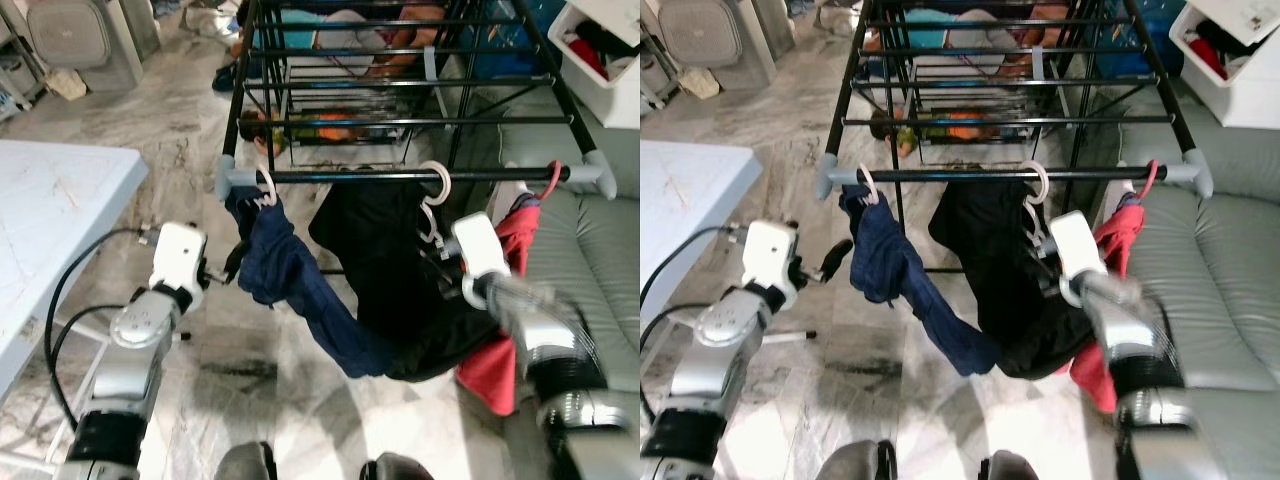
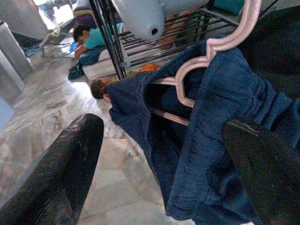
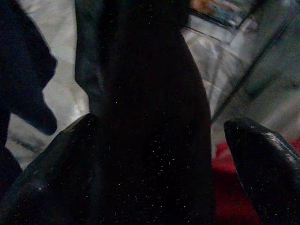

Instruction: Hang hanger

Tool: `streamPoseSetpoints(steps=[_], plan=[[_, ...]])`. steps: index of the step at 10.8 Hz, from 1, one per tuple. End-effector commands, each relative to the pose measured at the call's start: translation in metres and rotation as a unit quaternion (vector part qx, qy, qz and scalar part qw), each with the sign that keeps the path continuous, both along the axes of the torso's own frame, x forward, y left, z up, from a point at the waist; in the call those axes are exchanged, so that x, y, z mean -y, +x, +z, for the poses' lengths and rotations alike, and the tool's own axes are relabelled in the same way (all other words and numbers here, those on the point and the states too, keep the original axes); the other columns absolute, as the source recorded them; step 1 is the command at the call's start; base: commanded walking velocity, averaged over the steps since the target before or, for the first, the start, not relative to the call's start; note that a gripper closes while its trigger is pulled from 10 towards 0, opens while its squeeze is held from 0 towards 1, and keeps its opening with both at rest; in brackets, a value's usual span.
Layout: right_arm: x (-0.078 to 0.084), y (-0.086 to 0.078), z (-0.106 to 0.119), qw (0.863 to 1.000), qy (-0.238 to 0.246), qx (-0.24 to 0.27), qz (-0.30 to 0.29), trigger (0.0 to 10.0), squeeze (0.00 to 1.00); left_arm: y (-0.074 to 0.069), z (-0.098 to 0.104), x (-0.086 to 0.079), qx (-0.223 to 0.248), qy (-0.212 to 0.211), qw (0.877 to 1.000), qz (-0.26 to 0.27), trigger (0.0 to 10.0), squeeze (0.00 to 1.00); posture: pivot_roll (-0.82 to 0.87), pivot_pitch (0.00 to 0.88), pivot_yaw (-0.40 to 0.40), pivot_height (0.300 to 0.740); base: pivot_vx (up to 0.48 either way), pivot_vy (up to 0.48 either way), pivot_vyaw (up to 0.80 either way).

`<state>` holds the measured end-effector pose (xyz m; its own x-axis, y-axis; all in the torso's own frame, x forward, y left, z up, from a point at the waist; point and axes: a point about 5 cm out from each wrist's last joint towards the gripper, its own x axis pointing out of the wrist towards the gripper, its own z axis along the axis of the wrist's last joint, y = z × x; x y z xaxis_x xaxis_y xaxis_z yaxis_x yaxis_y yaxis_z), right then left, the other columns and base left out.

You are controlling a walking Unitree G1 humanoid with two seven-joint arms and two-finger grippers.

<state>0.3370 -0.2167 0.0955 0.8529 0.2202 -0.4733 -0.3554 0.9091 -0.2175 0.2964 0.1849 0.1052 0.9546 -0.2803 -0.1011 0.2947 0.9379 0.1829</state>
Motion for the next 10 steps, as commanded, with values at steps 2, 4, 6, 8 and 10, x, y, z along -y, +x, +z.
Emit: streamPoseSetpoints(steps=[2,4,6,8,10], plan=[[0.004,0.016,0.018,0.995,-0.051,-0.015,0.081,10.0,0.0,-0.003,-0.004,-0.006,-0.013,0.01,1.0,0.008,10.0,0.0,-0.01,0.09,0.045,0.74,0.0,0.0,0.0],[0.012,0.021,0.023,0.99,-0.079,-0.04,0.109,10.0,0.0,-0.006,-0.007,-0.005,-0.019,0.009,1.0,0.012,10.0,0.0,-0.01,0.096,0.036,0.74,0.0,0.0,0.0],[0.021,0.021,0.017,0.988,-0.104,-0.059,0.101,10.0,0.0,-0.007,-0.009,-0.003,-0.023,0.008,1.0,0.012,10.0,0.0,-0.02,0.096,0.032,0.74,0.0,0.0,0.0],[0.021,0.016,0.009,0.982,-0.105,-0.084,0.129,8.0,0.0,-0.005,-0.01,0.001,-0.026,0.01,1.0,0.007,10.0,0.0,-0.02,0.098,0.035,0.74,0.0,0.0,0.0],[0.018,0.022,0.022,0.985,-0.057,-0.076,0.142,0.0,0.0,-0.003,-0.008,0.002,-0.021,0.017,1.0,-0.001,10.0,0.0,-0.02,0.099,0.046,0.74,0.0,0.0,0.0]])
